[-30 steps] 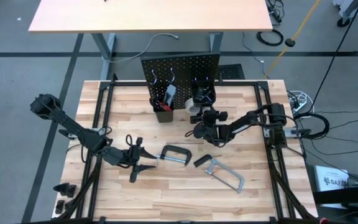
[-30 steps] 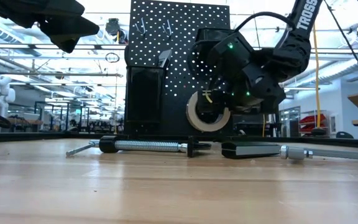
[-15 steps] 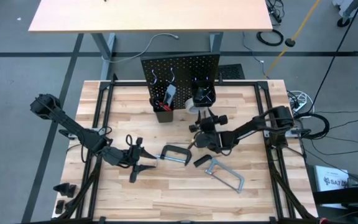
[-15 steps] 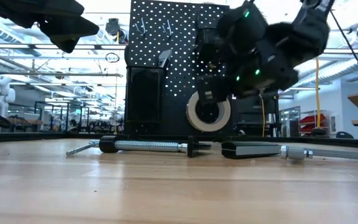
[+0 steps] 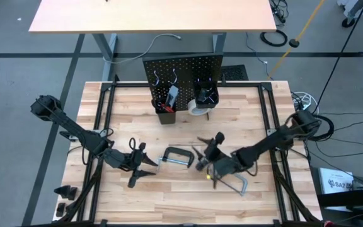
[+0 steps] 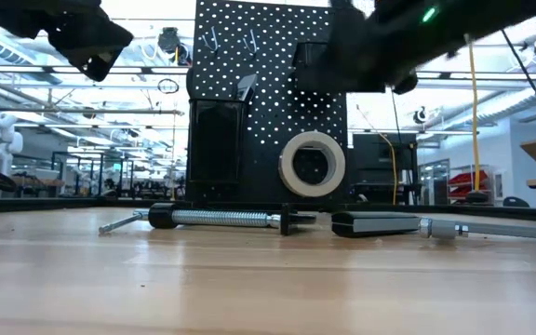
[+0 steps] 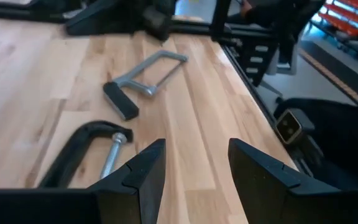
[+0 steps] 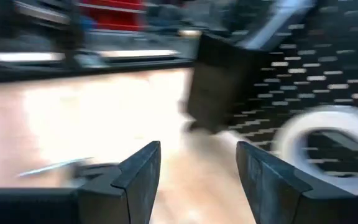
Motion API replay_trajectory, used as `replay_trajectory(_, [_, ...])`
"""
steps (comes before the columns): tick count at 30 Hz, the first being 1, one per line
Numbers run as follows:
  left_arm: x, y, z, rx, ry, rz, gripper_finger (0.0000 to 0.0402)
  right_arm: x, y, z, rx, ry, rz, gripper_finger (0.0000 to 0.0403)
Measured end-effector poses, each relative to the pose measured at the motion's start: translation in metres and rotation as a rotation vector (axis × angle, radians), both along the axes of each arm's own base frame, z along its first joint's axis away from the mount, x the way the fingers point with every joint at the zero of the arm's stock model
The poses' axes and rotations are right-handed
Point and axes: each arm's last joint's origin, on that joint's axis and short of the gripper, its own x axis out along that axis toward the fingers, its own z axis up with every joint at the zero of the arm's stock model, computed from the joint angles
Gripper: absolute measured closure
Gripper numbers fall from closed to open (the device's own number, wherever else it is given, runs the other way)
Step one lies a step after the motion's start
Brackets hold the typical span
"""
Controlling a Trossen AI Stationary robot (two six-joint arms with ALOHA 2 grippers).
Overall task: Hang tools onto peg board
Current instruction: Hang the clamp on the pegboard
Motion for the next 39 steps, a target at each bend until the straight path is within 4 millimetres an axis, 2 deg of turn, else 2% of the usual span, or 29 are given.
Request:
replay_trajectory(6, [0.000,0.000,-0.007,0.025,0.052,-0.031,0.0224,-0.015,0.023,0.018,0.193,-0.026,0.256,0.0199])
replay_trajectory(10, [0.011,-0.002,-0.005,0.024,0.073,-0.038,0.0224,-0.020,0.031,0.020,0.296,-0.017,0.361,0.0199])
replay_trajectory(15, [0.038,0.002,-0.002,0.143,0.177,0.010,0.0224,-0.024,0.035,0.015,0.362,0.029,0.393,0.0199])
replay_trajectory(23, [0.087,0.011,0.004,0.394,0.241,0.016,0.0224,-0.027,0.033,0.008,0.403,0.095,0.382,0.0199])
replay_trajectory(26, [0.103,0.021,0.003,0.456,0.316,0.018,0.0224,-0.027,0.035,0.007,0.430,0.111,0.412,0.0199])
replay_trajectory(31, [0.127,0.045,0.000,0.465,0.429,-0.022,0.0224,-0.029,0.037,0.007,0.442,0.122,0.438,0.0199])
replay_trajectory(39, [0.143,0.078,-0.030,0.505,0.573,-0.098,0.0224,-0.033,0.045,0.006,0.438,0.135,0.468,0.0199])
